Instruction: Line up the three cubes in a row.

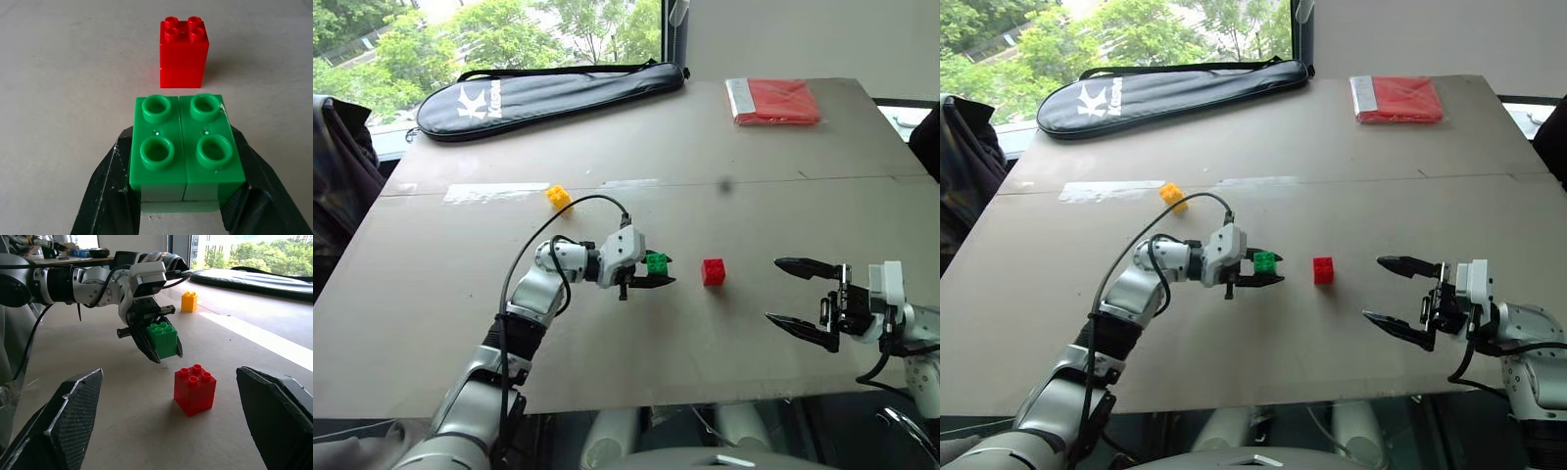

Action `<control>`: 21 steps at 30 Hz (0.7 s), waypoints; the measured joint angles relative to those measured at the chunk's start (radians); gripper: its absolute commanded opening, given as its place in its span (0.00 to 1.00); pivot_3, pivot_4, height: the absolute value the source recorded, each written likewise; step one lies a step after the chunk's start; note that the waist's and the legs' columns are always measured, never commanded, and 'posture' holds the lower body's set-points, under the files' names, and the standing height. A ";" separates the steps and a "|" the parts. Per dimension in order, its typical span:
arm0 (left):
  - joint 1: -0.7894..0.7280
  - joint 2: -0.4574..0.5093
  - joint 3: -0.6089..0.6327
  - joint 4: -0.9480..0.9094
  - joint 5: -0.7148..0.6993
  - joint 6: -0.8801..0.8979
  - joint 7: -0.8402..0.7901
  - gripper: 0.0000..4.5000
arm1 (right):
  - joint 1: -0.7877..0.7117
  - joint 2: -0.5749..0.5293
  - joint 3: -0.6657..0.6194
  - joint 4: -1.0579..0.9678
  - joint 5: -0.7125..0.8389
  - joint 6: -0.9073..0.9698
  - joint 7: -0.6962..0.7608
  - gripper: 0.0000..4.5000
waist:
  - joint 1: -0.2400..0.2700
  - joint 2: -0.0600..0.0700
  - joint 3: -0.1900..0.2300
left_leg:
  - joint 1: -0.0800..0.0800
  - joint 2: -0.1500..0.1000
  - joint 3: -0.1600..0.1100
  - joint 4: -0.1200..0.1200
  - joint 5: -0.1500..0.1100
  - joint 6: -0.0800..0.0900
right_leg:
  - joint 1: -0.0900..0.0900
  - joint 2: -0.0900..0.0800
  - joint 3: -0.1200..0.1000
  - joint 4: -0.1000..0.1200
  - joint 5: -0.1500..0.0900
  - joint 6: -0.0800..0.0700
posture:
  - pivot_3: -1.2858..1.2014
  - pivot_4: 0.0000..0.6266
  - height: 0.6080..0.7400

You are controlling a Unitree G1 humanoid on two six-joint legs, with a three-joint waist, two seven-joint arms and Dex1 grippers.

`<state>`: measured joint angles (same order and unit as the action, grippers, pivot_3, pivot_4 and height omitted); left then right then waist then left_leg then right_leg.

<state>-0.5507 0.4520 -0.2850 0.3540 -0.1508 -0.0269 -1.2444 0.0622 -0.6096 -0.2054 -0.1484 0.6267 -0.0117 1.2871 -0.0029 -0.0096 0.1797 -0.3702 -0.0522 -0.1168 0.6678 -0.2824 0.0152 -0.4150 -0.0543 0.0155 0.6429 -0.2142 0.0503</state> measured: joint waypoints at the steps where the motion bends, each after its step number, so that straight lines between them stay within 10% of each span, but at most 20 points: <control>1: -0.015 -0.015 -0.006 0.028 0.011 -0.013 -0.002 0.30 | 0.006 0.006 -0.002 -0.001 -0.001 -0.002 -0.008 1.00 | 0.001 0.000 0.000 | 0.000 0.000 0.000 0.000 0.000 0.000 | 0.000 0.000 0.000 0.000 0.000 0.000 | 0.52 0.24 0.79; 21: -0.071 -0.124 -0.040 0.162 0.043 -0.087 -0.026 0.30 | 0.046 0.028 0.001 -0.027 -0.030 -0.037 -0.053 1.00 | -0.005 0.000 0.000 | 0.000 -0.001 0.000 0.001 0.000 0.000 | 0.000 0.000 0.000 0.001 0.001 0.002 | 0.52 0.24 0.79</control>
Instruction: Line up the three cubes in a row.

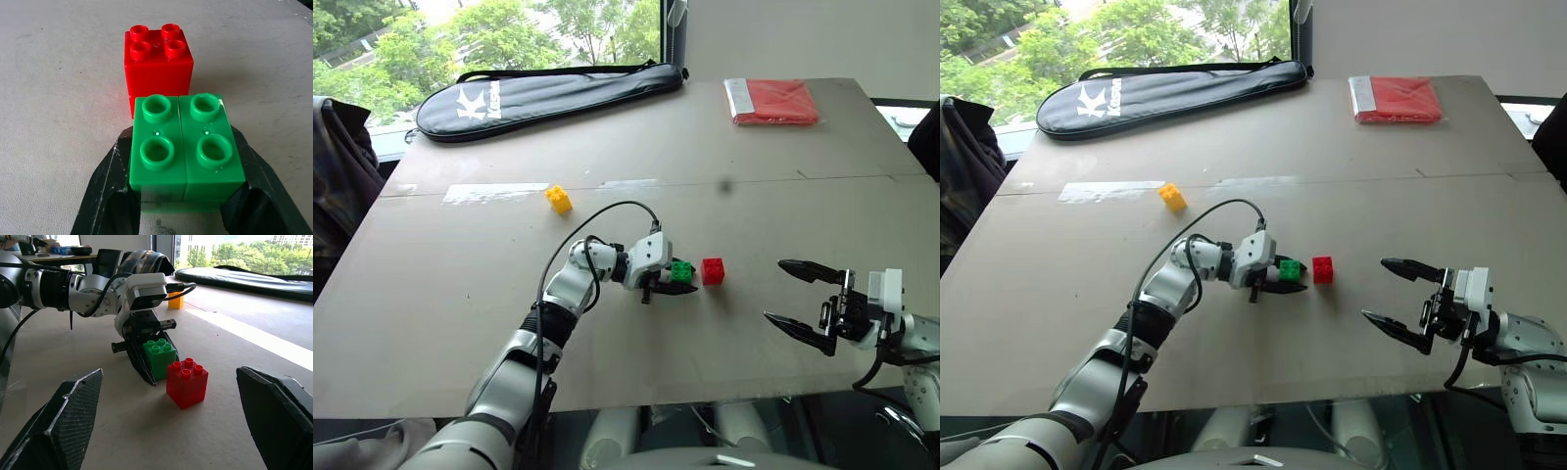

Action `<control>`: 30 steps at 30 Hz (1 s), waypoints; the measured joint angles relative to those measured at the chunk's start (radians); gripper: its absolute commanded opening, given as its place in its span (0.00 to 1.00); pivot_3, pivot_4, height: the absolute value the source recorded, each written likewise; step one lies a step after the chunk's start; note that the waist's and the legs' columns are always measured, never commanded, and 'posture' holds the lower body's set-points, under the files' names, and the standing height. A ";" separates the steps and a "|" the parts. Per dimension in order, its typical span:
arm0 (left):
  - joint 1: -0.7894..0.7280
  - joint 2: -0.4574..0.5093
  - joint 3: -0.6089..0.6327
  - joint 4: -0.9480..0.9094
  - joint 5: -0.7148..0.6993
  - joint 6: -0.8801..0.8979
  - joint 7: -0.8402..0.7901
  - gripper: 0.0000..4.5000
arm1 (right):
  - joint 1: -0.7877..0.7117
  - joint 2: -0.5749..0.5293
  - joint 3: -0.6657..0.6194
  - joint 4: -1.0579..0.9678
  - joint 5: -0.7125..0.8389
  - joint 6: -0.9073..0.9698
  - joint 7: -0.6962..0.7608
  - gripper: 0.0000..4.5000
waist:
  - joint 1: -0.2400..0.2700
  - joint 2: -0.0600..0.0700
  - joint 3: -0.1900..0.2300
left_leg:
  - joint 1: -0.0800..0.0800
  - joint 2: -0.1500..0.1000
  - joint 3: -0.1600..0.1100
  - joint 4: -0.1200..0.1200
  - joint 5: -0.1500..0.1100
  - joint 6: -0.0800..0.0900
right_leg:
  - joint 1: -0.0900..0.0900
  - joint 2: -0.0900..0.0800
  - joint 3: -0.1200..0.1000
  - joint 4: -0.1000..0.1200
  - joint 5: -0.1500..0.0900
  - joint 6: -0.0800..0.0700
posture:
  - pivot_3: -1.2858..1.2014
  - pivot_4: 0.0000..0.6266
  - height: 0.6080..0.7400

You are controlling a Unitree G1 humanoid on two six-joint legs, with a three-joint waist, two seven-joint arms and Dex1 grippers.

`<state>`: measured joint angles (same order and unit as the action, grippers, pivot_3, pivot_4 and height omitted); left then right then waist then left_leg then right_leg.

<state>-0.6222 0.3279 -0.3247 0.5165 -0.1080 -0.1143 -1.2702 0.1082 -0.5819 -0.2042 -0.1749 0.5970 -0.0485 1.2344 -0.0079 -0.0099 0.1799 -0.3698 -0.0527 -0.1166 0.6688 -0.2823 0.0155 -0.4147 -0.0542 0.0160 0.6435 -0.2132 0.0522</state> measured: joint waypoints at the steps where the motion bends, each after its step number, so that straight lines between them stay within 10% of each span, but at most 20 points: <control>1: 0.000 0.000 0.000 0.000 0.000 0.001 0.001 0.30 | 0.000 0.000 0.000 0.000 -0.001 0.000 0.000 1.00 | -0.001 0.000 0.000 | 0.000 0.000 0.000 0.000 0.000 0.000 | 0.000 0.000 0.000 0.000 0.000 0.000 | 0.52 0.24 0.79; 3: 0.001 0.001 0.001 -0.001 0.000 0.004 0.002 0.30 | -0.003 0.000 0.001 0.000 -0.004 0.000 0.000 1.00 | -0.001 0.000 0.000 | 0.000 0.000 0.000 0.000 0.000 0.000 | 0.000 0.000 0.000 0.000 0.000 0.000 | 0.52 0.24 0.79; 4: 0.002 0.002 0.002 -0.001 -0.002 0.013 0.003 0.53 | -0.007 0.000 0.002 0.000 -0.005 0.000 0.000 1.00 | -0.002 0.000 0.000 | 0.001 0.000 0.000 0.000 0.000 0.000 | 0.000 0.000 0.000 0.000 0.000 0.000 | 0.52 0.24 0.79; 9: 0.011 0.006 0.002 -0.014 -0.003 0.025 0.007 0.99 | -0.015 0.000 0.008 0.000 -0.006 0.000 0.002 1.00 | -0.002 0.000 0.000 | 0.002 0.000 0.000 0.000 0.000 0.000 | 0.001 0.000 0.001 0.000 0.000 0.001 | 0.52 0.24 0.79; 22: 0.072 0.093 0.096 -0.142 -0.098 0.075 -0.015 0.99 | -0.018 0.000 0.020 0.001 -0.009 0.000 0.004 1.00 | -0.006 0.000 0.000 | 0.002 0.001 0.002 0.000 0.000 0.000 | 0.000 0.000 0.002 0.002 0.001 0.001 | 0.52 0.24 0.79; 30: 0.293 0.366 0.352 -0.465 -0.349 0.337 -0.071 0.99 | -0.029 -0.002 0.025 -0.002 0.008 0.016 -0.003 1.00 | -0.010 0.001 0.000 | 0.003 0.003 0.003 -0.001 0.000 0.000 | -0.001 -0.002 0.005 0.001 0.001 0.000 | 0.52 0.24 0.79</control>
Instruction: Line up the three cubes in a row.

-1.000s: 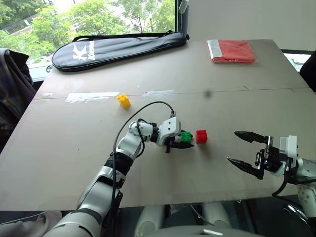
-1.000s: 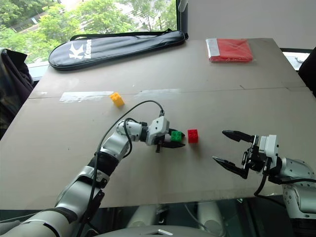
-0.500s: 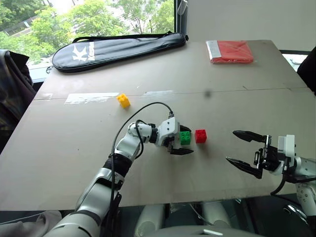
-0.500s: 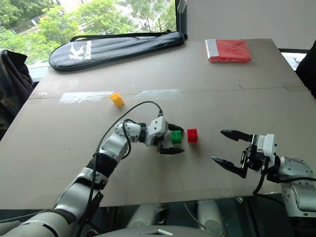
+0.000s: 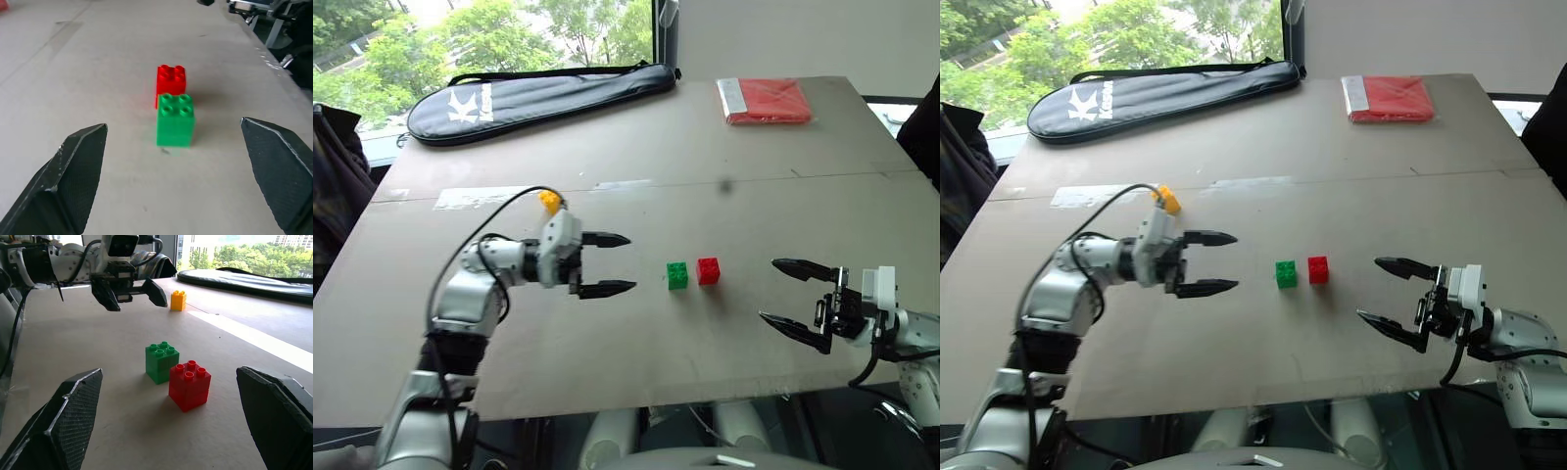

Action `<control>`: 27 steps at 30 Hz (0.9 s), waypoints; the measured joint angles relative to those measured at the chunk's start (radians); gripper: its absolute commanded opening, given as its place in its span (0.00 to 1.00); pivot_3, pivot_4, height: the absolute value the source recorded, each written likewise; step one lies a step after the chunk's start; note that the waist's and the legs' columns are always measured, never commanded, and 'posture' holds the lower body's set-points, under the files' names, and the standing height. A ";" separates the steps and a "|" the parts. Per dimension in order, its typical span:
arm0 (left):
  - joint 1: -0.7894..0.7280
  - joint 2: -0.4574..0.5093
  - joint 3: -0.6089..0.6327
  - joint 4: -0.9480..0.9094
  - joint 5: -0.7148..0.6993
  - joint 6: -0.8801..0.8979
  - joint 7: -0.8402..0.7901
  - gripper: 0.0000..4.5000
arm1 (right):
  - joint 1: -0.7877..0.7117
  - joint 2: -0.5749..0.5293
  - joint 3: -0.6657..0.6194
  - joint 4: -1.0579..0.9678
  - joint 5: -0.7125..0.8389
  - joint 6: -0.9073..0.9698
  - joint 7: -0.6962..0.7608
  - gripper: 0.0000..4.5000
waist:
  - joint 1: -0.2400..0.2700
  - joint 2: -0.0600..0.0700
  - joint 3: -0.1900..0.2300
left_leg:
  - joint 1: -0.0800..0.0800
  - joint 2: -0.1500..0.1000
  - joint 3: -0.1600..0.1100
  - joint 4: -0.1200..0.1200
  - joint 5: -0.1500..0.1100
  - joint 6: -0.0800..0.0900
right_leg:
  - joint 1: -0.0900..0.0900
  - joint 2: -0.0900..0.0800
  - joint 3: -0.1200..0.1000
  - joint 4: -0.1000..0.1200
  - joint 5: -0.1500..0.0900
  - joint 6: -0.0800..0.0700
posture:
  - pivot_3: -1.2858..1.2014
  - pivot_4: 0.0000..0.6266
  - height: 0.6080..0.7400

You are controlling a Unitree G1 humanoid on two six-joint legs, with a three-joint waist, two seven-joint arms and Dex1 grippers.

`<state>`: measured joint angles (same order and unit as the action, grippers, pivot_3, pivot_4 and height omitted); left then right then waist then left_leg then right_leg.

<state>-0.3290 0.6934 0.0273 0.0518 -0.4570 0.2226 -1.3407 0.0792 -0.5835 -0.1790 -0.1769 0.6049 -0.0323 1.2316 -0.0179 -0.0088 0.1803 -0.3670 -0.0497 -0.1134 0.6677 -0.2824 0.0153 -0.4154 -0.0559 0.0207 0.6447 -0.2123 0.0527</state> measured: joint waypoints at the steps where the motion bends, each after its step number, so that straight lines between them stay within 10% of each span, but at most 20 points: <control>1: 0.014 -0.004 0.033 -0.005 -0.001 0.014 0.052 0.99 | -0.007 0.005 0.000 0.000 0.009 0.010 -0.009 1.00 | 0.006 0.000 0.000 | 0.000 0.000 0.000 0.000 0.000 0.000 | 0.000 0.000 0.000 0.000 0.000 0.000 | 0.52 0.24 0.79; 17: 0.056 -0.385 0.158 -0.024 0.340 0.059 1.106 0.99 | -0.150 0.056 0.006 0.002 0.066 0.111 -0.129 1.00 | 0.033 0.000 0.000 | -0.002 -0.002 -0.001 0.002 0.000 -0.001 | 0.001 0.000 -0.002 -0.002 0.003 0.000 | 0.52 0.24 0.79; 27: -0.135 -0.491 0.135 0.236 0.483 0.027 1.407 0.99 | -0.176 0.058 0.015 0.003 0.055 0.117 -0.132 1.00 | 0.031 -0.001 0.000 | -0.002 -0.002 -0.001 0.002 0.003 -0.005 | 0.000 0.002 -0.002 -0.001 0.004 0.001 | 0.52 0.24 0.79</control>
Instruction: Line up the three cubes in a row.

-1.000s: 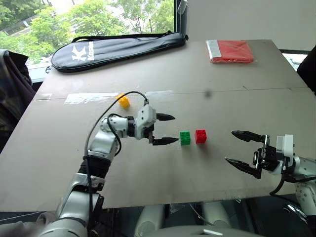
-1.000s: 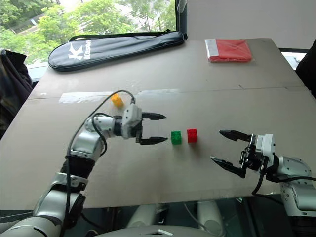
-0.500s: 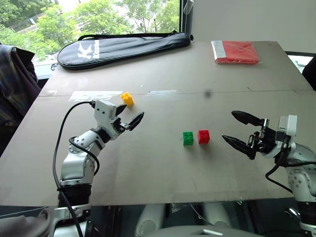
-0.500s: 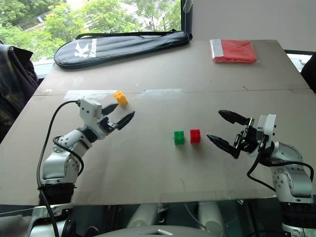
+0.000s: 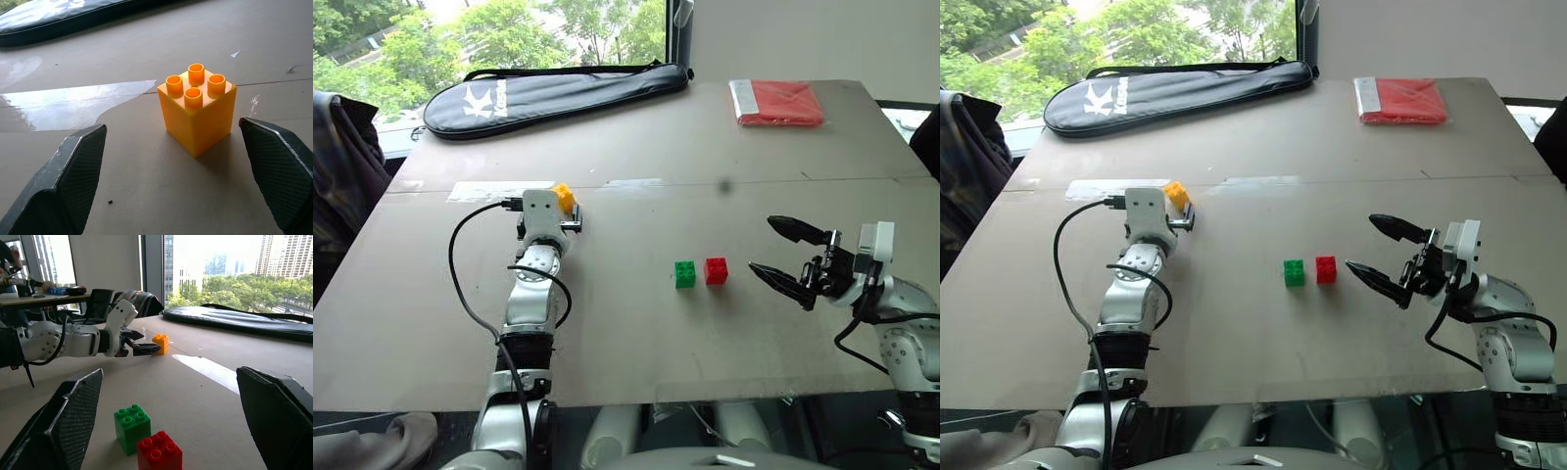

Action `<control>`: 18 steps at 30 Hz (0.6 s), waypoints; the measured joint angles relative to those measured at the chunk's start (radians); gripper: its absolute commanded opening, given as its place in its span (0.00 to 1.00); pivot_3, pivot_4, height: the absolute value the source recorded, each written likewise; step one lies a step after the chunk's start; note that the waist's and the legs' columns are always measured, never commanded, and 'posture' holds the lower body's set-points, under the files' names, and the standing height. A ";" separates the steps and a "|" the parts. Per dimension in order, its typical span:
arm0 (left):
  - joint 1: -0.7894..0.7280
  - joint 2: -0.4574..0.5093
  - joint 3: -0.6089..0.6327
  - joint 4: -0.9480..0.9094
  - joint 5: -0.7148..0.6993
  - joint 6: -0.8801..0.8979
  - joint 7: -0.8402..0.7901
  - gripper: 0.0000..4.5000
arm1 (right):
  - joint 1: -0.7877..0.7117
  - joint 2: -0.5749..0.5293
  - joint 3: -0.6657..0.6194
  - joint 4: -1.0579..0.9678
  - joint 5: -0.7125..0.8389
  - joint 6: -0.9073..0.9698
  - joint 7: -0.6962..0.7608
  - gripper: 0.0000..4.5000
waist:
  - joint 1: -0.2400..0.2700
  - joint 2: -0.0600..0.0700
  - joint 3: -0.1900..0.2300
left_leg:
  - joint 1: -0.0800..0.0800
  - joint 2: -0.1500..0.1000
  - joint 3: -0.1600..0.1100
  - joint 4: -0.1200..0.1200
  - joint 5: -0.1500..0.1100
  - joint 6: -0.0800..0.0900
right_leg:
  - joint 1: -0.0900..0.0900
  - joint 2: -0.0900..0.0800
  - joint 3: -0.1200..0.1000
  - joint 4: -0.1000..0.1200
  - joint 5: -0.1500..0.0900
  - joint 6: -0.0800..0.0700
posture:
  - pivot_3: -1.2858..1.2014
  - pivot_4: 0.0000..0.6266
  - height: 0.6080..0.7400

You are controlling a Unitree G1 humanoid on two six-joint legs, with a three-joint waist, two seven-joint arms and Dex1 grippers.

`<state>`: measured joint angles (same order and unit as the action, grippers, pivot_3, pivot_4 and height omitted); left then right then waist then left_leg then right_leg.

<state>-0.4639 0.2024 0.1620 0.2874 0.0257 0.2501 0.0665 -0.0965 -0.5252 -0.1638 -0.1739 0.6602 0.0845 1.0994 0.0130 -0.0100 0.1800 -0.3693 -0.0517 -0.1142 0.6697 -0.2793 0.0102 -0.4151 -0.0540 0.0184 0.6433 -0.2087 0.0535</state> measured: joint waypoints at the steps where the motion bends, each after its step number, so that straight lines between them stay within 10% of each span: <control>1: -0.007 -0.004 -0.002 0.015 0.004 -0.003 0.012 0.99 | 0.000 0.000 0.000 0.000 -0.002 0.000 -0.001 1.00 | 0.000 0.000 0.000 | -0.001 0.000 0.000 0.000 0.000 0.000 | 0.000 0.000 0.000 0.000 0.000 0.000 | 0.52 0.24 0.79; 10: -0.092 -0.038 -0.014 0.159 0.022 -0.093 0.094 0.99 | 0.002 0.009 0.000 -0.001 -0.061 -0.004 -0.079 1.00 | 0.001 0.000 0.000 | -0.001 -0.001 0.000 0.000 0.000 -0.001 | 0.000 0.000 0.000 0.000 0.000 0.000 | 0.52 0.24 0.79; 18: -0.097 -0.055 -0.013 0.164 0.022 -0.094 0.135 0.28 | 0.005 0.013 0.000 0.000 -0.063 -0.010 -0.071 1.00 | 0.001 0.000 0.000 | -0.001 -0.001 0.000 0.000 0.000 -0.001 | 0.000 0.000 0.000 0.000 0.000 0.000 | 0.52 0.24 0.79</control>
<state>-0.5612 0.1473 0.1485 0.4514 0.0480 0.1561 0.2019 -0.0915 -0.5126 -0.1638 -0.1744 0.5971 0.0748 1.0285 0.0138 -0.0101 0.1800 -0.3700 -0.0526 -0.1146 0.6698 -0.2789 0.0096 -0.4154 -0.0542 0.0180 0.6433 -0.2087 0.0536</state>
